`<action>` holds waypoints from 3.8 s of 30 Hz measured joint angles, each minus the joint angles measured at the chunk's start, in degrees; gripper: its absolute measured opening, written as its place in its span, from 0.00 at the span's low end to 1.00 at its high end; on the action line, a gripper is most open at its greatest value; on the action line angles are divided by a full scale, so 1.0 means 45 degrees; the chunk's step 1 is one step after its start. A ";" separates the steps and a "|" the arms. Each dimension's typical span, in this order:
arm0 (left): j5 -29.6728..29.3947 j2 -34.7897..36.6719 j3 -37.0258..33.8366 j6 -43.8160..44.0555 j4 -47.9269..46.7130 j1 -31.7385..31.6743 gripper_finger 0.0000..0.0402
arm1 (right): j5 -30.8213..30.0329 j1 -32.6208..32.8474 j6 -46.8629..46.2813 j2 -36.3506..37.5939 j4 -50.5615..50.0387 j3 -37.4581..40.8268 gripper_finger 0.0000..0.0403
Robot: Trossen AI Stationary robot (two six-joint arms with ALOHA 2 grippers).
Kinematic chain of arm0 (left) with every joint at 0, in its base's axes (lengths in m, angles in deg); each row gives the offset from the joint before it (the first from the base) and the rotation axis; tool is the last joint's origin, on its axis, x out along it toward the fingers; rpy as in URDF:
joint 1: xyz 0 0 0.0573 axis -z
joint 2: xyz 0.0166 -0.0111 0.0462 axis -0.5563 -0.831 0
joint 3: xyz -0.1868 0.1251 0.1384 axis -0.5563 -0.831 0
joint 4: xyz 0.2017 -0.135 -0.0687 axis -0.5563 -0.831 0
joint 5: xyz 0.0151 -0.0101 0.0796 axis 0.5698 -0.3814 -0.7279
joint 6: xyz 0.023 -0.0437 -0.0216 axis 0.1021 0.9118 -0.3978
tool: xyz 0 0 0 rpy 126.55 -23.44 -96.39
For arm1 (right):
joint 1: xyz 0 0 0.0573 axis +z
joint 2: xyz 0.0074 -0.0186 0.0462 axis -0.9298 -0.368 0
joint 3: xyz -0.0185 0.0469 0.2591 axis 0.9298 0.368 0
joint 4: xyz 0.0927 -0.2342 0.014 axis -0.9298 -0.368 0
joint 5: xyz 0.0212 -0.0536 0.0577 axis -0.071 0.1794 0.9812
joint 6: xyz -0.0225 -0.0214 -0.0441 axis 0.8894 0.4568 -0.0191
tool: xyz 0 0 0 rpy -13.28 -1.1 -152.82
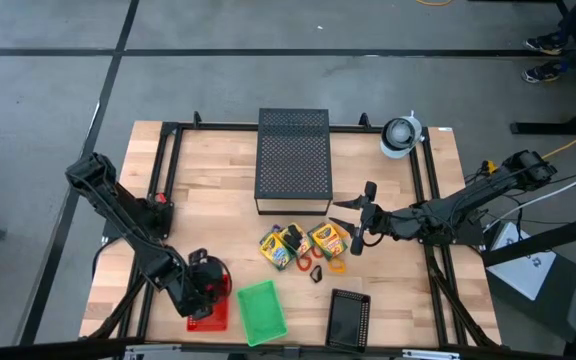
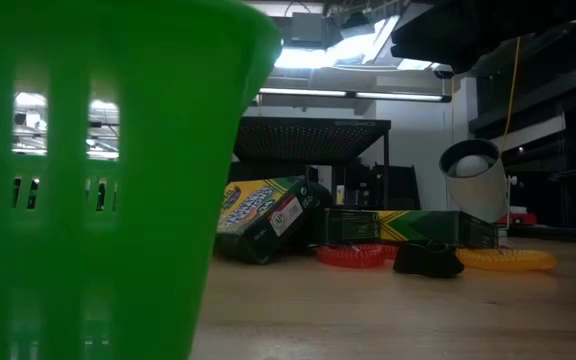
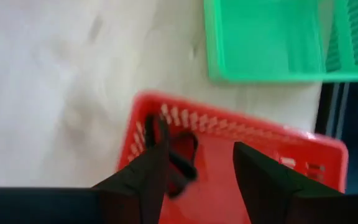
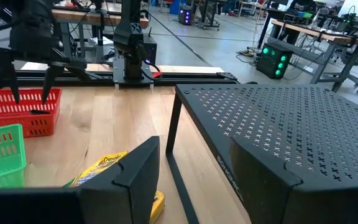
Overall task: Pick & Place Office Desk Supplies
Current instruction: Put the black rubberband into the red bin
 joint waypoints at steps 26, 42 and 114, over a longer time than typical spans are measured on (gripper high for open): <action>0.0693 -0.0299 0.1005 -1.3812 0.4776 -0.7047 0.43 | 0.0000 0.0000 0.0010 0.0000 -0.0046 0.0000 0.49; 0.1098 -0.2325 0.1005 -1.7349 0.5270 -0.8613 0.43 | 0.0000 0.0004 -0.0194 0.0000 -0.0097 0.0000 0.49; 0.4106 0.0631 0.1803 -0.7139 -0.0448 -0.3266 0.01 | 0.0102 0.0000 -0.0311 0.0000 -0.0670 -0.0005 0.49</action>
